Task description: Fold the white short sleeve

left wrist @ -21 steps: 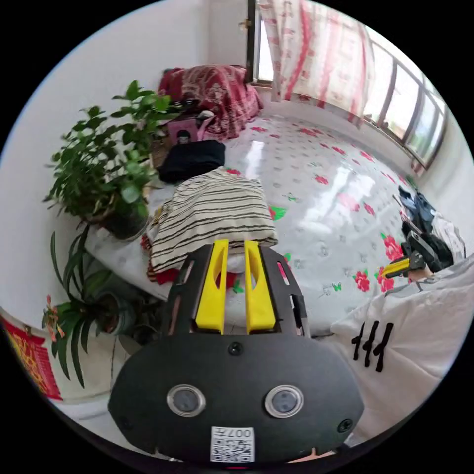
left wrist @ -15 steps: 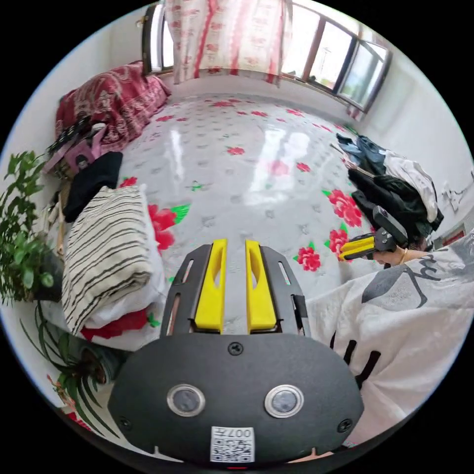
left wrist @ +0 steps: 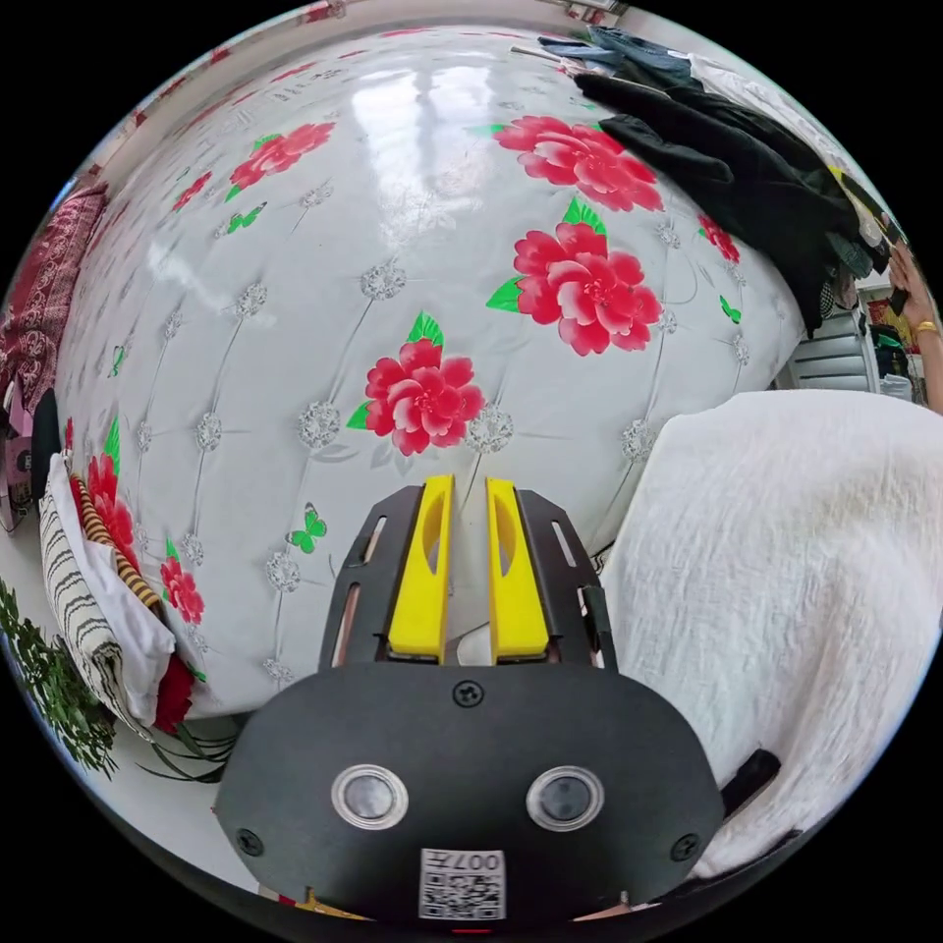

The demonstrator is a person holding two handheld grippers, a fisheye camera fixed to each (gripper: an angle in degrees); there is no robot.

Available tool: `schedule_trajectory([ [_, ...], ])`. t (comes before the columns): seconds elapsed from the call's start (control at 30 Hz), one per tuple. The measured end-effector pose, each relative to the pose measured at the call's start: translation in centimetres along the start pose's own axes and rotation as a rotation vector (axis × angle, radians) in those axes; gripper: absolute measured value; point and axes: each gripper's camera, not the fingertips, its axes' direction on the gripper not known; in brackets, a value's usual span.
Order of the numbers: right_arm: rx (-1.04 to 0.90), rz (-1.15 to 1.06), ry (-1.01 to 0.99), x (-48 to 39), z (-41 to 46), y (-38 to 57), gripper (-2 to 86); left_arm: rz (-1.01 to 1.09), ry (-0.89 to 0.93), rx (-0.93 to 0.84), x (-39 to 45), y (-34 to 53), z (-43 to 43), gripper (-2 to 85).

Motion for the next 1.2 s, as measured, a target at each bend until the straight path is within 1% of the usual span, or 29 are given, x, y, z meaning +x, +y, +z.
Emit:
schedule_trajectory([
  [0.03,0.026,0.035,0.044,1.7,-0.8,-0.3,6.3,-0.010,0.012,-0.001,-0.1,-0.1,0.1,6.1],
  [0.1,0.086,0.139,0.202,7.0,-2.7,-1.4,7.1,-0.023,0.028,0.008,-0.3,-0.1,0.2,6.0],
  [0.17,0.062,0.176,0.249,9.8,-2.2,-2.1,7.1,-0.034,0.031,0.007,-0.2,-0.2,0.3,6.0],
  [0.23,-0.024,0.215,0.227,12.1,-0.3,-2.7,6.0,-0.048,0.025,0.005,0.0,-0.3,0.4,5.9],
  [0.27,-0.115,0.246,0.152,13.3,1.4,-2.9,4.7,-0.062,0.016,0.007,0.2,-0.2,0.5,5.7],
  [0.3,-0.202,0.273,0.013,13.9,2.7,-3.1,2.8,-0.073,0.010,0.014,0.3,-0.1,0.5,5.2],
  [0.33,-0.200,0.274,-0.060,13.6,2.8,-3.1,1.9,-0.113,-0.009,0.051,0.4,0.3,0.3,4.4],
  [0.4,-0.036,0.135,-0.309,9.1,0.9,-3.0,0.6,-0.179,-0.024,0.126,0.5,1.5,-0.3,0.5],
  [0.43,-0.016,0.089,-0.360,7.3,0.5,-3.0,0.4,-0.203,-0.006,0.170,0.6,2.3,-0.8,-0.1],
  [0.5,-0.027,-0.092,-0.585,-1.1,-0.1,-2.8,0.0,-0.216,0.021,0.215,0.8,3.3,-1.2,-0.6],
  [0.53,-0.031,-0.141,-0.653,-3.6,-0.3,-2.6,0.0,-0.213,0.023,0.234,0.9,4.0,-1.3,-0.8],
  [0.6,-0.093,-0.337,-0.914,-13.9,-1.1,-0.8,-0.2,-0.212,0.009,0.246,1.0,4.7,-1.4,-0.9],
  [0.63,-0.126,-0.401,-0.969,-16.7,-1.3,-0.2,-0.2,-0.216,0.006,0.246,0.8,5.1,-1.4,-0.9],
  [0.7,-0.319,-0.718,-1.140,-27.1,-2.2,3.5,-0.2,-0.231,0.008,0.246,0.4,5.6,-1.4,-0.9],
  [0.73,-0.373,-0.796,-1.161,-29.3,-2.5,4.6,-0.2,-0.247,0.007,0.254,0.0,6.0,-1.5,-0.9],
  [0.77,-0.473,-0.963,-1.172,-33.1,-3.1,7.2,-0.3,-0.261,0.011,0.267,-0.3,6.5,-1.7,-0.9],
  [0.8,-0.530,-1.104,-1.133,-35.5,-3.8,9.8,-0.3,-0.266,0.015,0.272,-0.5,6.7,-1.7,-0.9],
  [0.83,-0.554,-1.165,-1.097,-36.2,-3.9,10.9,-0.3,-0.276,0.021,0.282,-0.9,7.2,-1.9,-0.9],
  [0.87,-0.593,-1.271,-1.004,-37.1,-3.9,12.9,-0.3,-0.286,0.019,0.290,-1.3,7.7,-1.9,-0.8],
  [0.9,-0.613,-1.308,-0.914,-37.0,-3.6,14.1,-0.3,-0.293,0.016,0.292,-1.5,8.0,-2.0,-0.8],
  [0.97,-0.658,-1.266,-0.857,-35.6,-2.6,14.4,-0.3,-0.323,0.014,0.296,-2.5,9.0,-1.8,-0.7],
  [1.0,-0.713,-1.219,-0.849,-34.3,-1.8,14.2,-0.3,-0.328,0.018,0.299,-2.8,9.2,-1.7,-0.7],
  [1.07,-0.753,-1.123,-0.822,-32.0,-0.8,13.8,-0.3,-0.340,0.042,0.300,-4.0,9.4,-1.4,0.1],
  [1.2,-0.735,-0.884,-0.853,-27.4,-0.6,12.6,-0.3,-0.315,0.069,0.310,-5.8,8.1,-1.3,4.3],
])
